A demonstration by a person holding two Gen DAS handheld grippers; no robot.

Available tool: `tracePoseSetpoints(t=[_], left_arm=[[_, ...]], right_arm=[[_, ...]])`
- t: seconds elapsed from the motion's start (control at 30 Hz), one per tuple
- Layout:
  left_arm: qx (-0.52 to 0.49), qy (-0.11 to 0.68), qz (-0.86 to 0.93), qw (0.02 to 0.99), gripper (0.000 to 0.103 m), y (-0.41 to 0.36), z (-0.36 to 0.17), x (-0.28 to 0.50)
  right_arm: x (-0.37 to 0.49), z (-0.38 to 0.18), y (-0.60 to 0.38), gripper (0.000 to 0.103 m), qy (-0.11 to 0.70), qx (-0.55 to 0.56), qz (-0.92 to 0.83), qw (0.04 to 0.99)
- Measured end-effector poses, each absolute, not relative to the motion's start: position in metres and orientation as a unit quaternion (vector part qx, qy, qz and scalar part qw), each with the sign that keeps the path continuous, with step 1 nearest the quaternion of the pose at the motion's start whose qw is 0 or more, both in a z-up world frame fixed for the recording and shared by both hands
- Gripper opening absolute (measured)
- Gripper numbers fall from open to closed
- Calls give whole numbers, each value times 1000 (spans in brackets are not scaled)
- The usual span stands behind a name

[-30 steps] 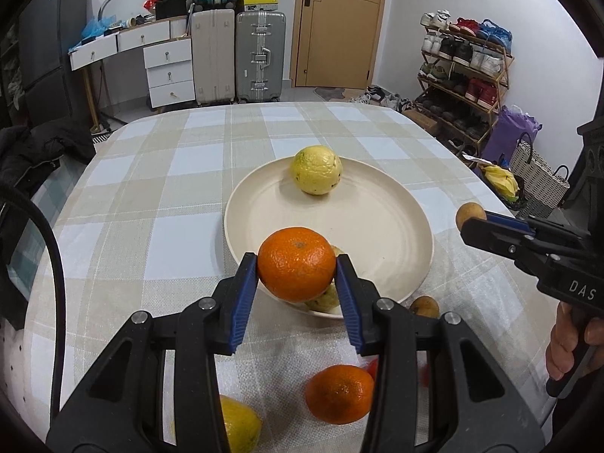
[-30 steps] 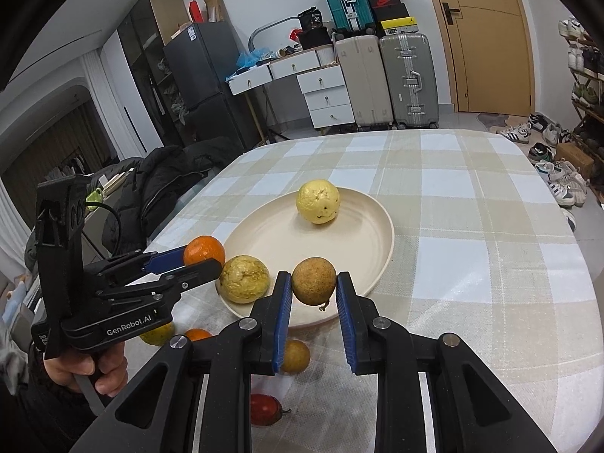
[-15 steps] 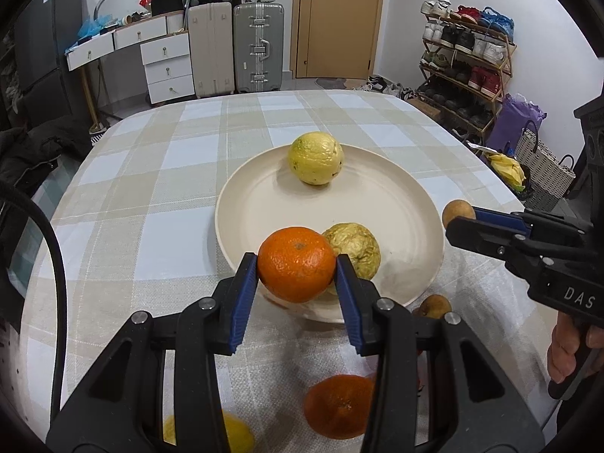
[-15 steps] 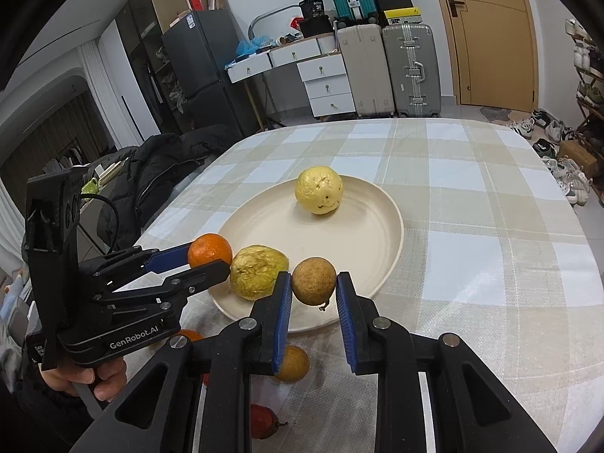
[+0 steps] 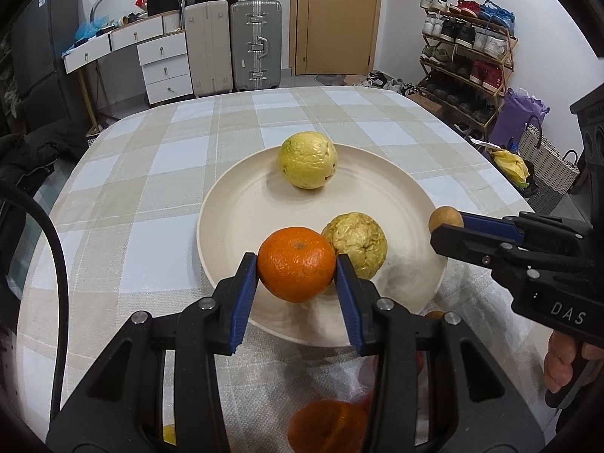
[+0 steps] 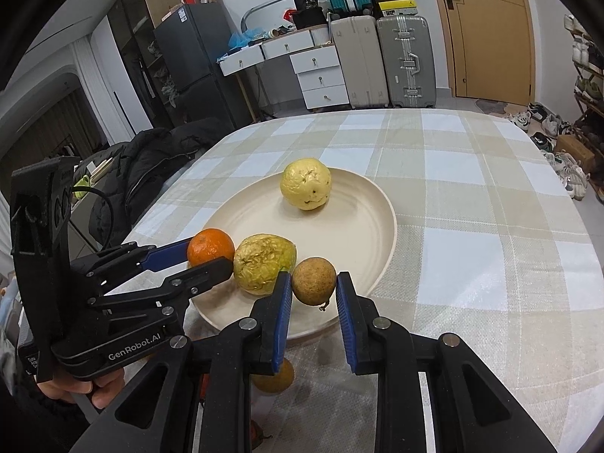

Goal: Organize fruits
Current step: 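Lower the orange and brown fruit onto the plate and open both grippers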

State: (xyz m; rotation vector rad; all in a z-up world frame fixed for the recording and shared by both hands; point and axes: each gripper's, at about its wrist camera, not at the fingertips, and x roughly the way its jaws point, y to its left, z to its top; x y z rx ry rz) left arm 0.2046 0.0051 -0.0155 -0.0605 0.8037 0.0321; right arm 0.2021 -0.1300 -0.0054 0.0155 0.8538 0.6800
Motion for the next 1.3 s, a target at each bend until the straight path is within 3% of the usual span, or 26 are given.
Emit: tracePoseSetpoints(t=[1.0,1.13,1.27,1.3], left_arm=[[-31,393,26,918,39,3,-24,207],[-31,378,20,925,43,4,-15,195],[-43,347,17,937,65,10,-2,175],[-45,340,14,939,67,11,2,169]], right_arm=[[209,-18,-117,26,411,-12,303,860],[203,-14,-121,40,404,-8,304,863],[193,-4,-128,82,386,7,310,869],[190,0,-131,86,378,14,313,871]])
